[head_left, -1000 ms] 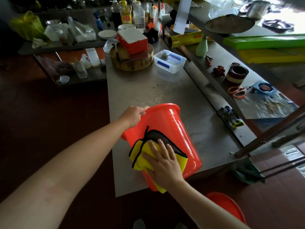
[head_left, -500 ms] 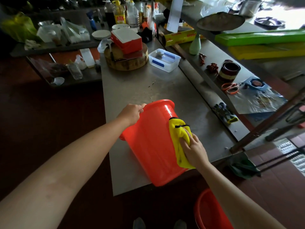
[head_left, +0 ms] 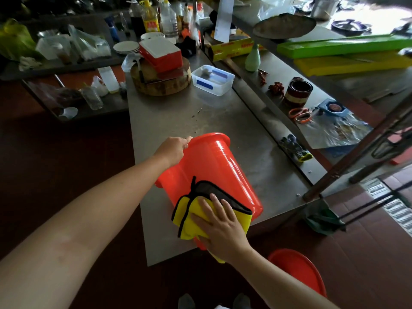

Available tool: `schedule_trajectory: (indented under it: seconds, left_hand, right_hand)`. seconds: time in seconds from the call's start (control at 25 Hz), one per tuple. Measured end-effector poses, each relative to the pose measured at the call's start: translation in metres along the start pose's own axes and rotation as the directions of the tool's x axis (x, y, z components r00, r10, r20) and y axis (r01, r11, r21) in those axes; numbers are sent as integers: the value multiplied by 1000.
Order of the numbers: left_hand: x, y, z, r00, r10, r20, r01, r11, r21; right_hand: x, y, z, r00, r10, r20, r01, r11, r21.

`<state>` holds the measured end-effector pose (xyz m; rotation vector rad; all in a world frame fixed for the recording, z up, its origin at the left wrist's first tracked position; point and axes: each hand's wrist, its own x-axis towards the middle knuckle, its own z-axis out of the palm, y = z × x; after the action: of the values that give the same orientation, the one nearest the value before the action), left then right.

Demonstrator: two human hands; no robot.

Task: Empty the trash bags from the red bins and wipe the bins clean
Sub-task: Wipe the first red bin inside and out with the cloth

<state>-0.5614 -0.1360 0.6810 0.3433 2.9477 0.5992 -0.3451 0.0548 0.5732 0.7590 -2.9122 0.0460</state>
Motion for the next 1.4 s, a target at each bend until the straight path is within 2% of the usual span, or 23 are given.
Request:
schedule_trajectory:
  seconds: [0.08,0.2,0.36,0.4,0.56,0.72,0.92,1.04,1.16,1.4]
  left_hand:
    - [0,-2,0,1000,0,-4,0,1000,-4]
    - [-1,-1,0,1000,7,-10,-7,1000,-7]
    - [-1,0,-1,1000,1,8,-1,1000,-24]
    - [-1,-2,-1,1000,-3,15,3,1000,-27]
    - [-2,-12,-5,999,-5,36,6,999,-34]
    - [-2,-25,-7,998,-5,69,10,996,-84]
    - [-5,-39,-11,996,-6,89,15,995,-102]
    - [-11,-50,-13,995,-3,101,15,993,-120]
    - [-17,-56,-10,997,-6,78,18,989,-150]
    - [-24,-60,-7,995,-60,80,76,974,-215]
  right_hand:
    - [-2,20,-6,997,63,-41,-60,996,68]
    - [-12,53,-12,963,256,-86,-228,942,246]
    - [-16,78,-15,866,498,42,-463,768,442]
    - [-16,78,-15,862,504,54,-474,764,438]
    - [-9,52,-12,950,313,1,-306,928,211]
    - [48,27,-23,942,327,78,-335,931,144]
    - [138,15,-33,954,269,133,-286,950,126]
    - [160,9,-35,960,244,140,-260,959,110]
    - [141,6,-28,968,243,61,-249,961,118]
    - [40,21,-2,979,201,-35,-197,975,98]
